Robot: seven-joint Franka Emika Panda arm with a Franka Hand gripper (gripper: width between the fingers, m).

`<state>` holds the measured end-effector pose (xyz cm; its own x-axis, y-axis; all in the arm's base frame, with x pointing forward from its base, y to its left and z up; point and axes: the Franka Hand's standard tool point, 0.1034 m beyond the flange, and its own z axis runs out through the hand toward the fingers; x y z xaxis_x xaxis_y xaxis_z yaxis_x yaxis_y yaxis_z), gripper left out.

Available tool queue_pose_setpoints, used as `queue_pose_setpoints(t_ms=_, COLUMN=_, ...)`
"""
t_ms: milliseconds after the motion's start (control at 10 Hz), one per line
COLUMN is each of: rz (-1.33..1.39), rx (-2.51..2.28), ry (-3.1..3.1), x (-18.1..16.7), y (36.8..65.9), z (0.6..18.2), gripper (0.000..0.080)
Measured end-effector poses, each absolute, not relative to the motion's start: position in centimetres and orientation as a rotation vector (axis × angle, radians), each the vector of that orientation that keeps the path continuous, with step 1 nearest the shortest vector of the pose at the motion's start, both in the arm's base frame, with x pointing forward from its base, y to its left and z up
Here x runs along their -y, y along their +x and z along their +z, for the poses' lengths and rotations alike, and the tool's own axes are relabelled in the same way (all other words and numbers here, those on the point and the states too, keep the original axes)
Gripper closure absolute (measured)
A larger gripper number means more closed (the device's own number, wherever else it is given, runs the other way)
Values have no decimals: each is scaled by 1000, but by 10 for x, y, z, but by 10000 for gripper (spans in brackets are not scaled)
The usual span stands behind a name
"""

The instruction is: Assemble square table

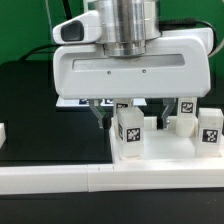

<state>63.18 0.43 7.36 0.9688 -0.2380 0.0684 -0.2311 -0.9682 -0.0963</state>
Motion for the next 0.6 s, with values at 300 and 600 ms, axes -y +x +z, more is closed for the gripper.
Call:
queue_pose_setpoints(t_ms=300, rz=-118, rx=-408, ry=-3022, x=-4, y=632, z=73, gripper=388)
queue_pose_setpoints(t_ms=600, rz=-102, rx=-744, ry=-2947, x=-2, y=631, z=72, gripper=505)
